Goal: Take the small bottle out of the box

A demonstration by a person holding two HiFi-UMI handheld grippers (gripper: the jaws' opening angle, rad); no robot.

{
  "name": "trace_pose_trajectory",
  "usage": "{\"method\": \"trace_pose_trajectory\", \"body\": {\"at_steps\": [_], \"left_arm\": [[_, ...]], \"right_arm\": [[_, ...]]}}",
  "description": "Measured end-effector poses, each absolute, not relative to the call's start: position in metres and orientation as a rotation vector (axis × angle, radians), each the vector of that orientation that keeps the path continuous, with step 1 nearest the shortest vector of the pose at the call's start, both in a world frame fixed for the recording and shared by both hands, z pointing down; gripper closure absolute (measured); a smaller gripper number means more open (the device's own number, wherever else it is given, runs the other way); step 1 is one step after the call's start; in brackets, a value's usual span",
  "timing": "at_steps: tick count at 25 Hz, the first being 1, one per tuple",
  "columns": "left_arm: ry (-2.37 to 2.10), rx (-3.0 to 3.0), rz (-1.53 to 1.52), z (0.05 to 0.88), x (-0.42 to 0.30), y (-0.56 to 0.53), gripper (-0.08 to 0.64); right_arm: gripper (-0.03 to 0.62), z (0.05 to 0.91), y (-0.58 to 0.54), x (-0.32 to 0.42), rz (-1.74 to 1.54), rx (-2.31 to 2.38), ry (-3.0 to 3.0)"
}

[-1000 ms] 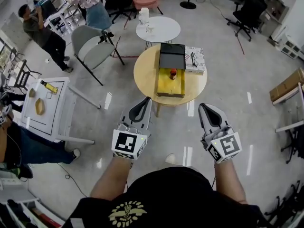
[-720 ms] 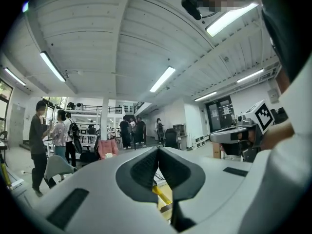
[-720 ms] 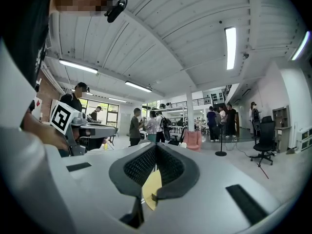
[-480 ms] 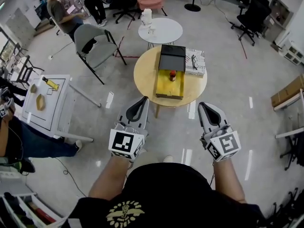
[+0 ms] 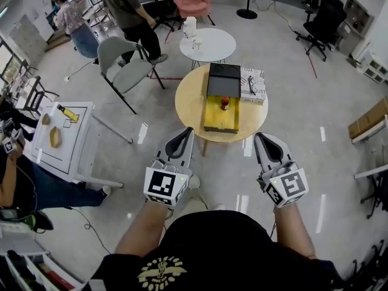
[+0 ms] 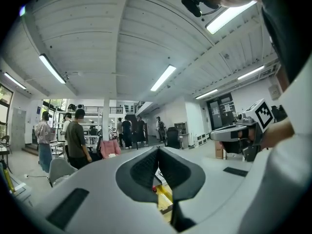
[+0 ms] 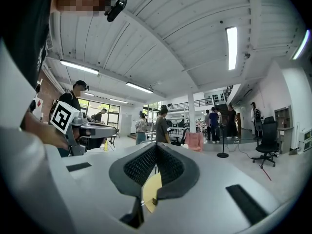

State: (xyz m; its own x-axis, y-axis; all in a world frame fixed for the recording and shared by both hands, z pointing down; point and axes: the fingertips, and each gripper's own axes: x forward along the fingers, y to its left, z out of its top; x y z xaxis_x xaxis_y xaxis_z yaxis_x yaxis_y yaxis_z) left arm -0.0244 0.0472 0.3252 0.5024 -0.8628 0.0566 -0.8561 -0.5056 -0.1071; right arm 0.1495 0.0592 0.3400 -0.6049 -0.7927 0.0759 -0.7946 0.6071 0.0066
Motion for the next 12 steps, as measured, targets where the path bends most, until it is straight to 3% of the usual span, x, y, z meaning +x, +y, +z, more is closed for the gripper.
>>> {"method": "trace_pose_trajectory", "body": {"at_steps": [12], "left_arm": [[1.486, -2.677, -0.153, 0.321, -0.046, -0.014, 0.545]], "right_arm": [[0.577, 0.34, 0.006, 0.125, 0.044, 1.402, -2.735]]}}
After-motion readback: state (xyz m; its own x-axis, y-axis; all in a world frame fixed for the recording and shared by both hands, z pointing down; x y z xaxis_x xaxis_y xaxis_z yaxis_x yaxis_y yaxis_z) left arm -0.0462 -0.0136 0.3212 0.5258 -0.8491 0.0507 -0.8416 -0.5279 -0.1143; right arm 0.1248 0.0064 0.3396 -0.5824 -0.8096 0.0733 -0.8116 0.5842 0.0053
